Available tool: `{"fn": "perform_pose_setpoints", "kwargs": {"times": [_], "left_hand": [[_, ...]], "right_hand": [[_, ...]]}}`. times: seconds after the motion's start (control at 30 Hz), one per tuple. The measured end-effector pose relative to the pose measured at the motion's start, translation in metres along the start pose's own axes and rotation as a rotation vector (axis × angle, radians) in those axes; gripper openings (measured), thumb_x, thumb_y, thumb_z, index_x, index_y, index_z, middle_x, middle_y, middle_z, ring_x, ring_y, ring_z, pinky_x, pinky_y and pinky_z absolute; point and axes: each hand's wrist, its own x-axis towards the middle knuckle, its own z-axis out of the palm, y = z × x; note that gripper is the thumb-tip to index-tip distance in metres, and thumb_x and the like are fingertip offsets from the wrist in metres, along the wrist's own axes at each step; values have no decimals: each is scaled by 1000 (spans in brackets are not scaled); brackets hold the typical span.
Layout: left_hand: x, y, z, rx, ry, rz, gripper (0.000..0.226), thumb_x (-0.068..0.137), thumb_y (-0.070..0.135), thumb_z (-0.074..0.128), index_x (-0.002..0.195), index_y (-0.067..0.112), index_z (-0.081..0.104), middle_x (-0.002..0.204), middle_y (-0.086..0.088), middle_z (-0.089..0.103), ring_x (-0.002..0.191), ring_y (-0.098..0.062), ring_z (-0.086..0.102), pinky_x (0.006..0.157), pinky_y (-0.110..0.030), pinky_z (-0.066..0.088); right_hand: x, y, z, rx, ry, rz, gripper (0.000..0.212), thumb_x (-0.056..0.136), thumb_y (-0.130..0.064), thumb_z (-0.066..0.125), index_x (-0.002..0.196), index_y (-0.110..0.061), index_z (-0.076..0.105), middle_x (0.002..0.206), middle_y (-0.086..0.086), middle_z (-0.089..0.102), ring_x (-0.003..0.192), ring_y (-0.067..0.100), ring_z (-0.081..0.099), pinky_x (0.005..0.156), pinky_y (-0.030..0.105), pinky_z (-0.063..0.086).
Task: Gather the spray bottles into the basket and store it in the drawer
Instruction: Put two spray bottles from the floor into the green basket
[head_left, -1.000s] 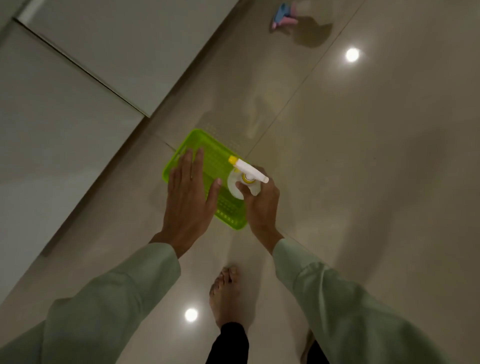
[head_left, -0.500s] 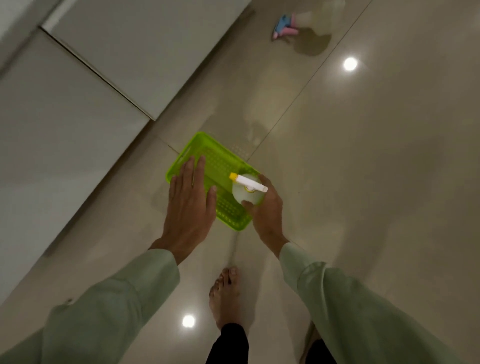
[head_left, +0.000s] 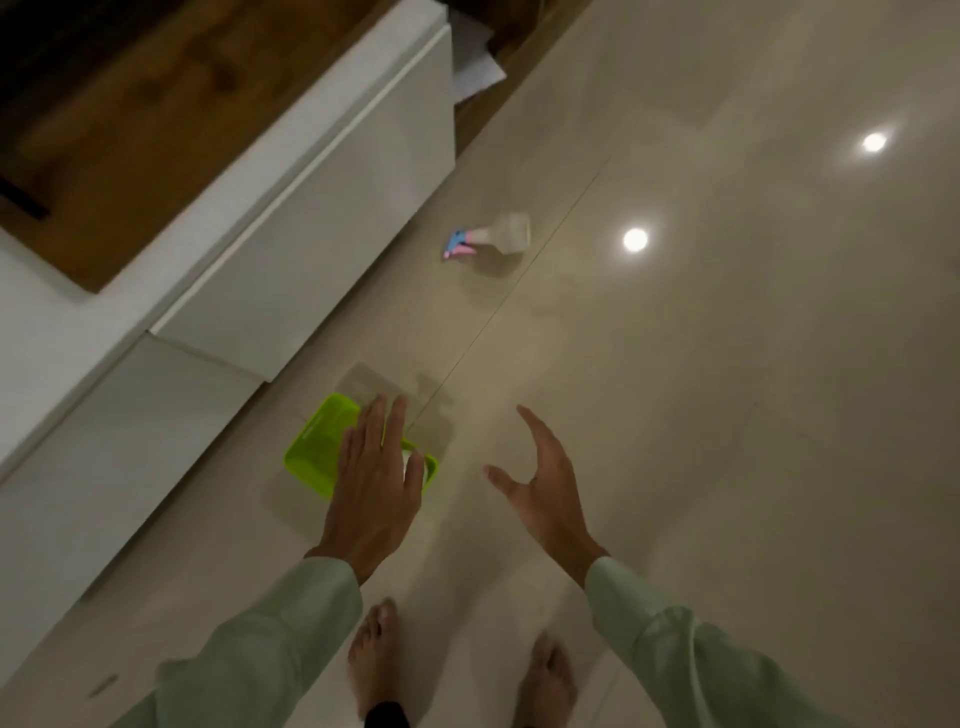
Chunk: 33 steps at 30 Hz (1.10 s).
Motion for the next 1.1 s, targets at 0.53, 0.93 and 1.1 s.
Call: {"fn": "perform_pose_setpoints", "kwargs": {"times": [0.53, 0.93, 1.1], "left_hand": [[214, 110, -38, -87, 25, 27, 63, 102, 33, 39, 158, 20, 14, 167, -9, 14, 155, -25, 12, 126, -45, 10], [384, 51, 59, -31, -143, -82, 61, 103, 41, 32, 158, 20, 14, 167, -9, 14, 155, -25, 13, 126, -45, 14], [438, 19, 107, -49, -116, -142, 60, 103, 36, 35, 157, 16, 16, 166, -12, 17, 154, -27, 15, 125, -48, 17]], "right_hand": [[211, -94, -135, -239, -64, -66, 94, 81, -48, 77, 157, -37, 22, 164, -7, 30, 151, 17, 27, 123, 45, 29], [468, -63, -55, -721, -319, -223, 106, 75, -51, 79, 158, -25, 19, 164, 8, 28, 153, 33, 19, 121, 50, 23], [559, -19, -10, -937, -445, -310, 114, 69, -56, 80, 158, -31, 14, 165, 11, 20, 155, 37, 11, 121, 59, 16]]}}
